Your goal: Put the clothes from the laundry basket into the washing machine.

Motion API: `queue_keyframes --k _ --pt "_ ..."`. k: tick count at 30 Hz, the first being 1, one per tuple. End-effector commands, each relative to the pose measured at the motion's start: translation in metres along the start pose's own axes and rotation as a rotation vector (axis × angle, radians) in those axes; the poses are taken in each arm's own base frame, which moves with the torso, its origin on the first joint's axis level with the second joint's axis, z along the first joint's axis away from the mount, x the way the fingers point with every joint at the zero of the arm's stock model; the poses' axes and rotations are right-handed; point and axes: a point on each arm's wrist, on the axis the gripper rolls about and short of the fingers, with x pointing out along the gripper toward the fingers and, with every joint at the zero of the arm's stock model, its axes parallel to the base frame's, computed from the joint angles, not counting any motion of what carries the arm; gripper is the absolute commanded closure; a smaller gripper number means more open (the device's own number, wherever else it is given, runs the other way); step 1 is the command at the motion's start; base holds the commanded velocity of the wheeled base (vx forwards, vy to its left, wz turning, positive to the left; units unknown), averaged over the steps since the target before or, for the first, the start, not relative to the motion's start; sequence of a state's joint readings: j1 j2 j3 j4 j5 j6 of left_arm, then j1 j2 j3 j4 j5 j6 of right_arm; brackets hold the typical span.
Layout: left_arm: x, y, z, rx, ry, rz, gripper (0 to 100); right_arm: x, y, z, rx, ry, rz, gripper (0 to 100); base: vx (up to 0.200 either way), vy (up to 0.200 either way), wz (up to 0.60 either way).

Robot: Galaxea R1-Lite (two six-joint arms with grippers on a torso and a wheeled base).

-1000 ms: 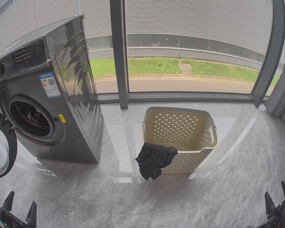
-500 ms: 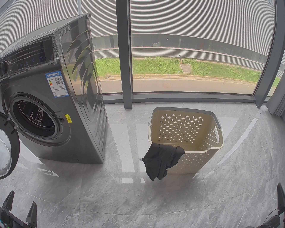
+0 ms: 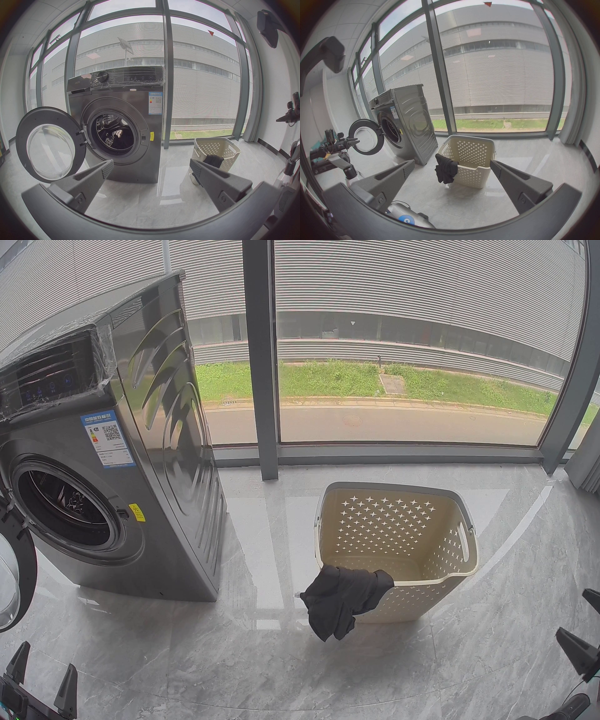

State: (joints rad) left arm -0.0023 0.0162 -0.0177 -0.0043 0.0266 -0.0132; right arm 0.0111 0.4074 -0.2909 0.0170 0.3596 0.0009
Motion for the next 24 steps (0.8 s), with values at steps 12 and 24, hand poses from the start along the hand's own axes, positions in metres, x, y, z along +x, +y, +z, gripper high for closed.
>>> queue_keyframes --k 12,24 --pt "0.0 0.0 -0.005 0.004 0.0 0.0 0 0.199 -0.024 0.003 0.169 0.397 0.192 0 0.0 0.0 0.0" --pt "0.0 0.0 -0.005 0.009 0.0 0.003 0 0.258 -0.031 -0.041 0.187 0.493 0.182 0 0.0 0.0 0.0"
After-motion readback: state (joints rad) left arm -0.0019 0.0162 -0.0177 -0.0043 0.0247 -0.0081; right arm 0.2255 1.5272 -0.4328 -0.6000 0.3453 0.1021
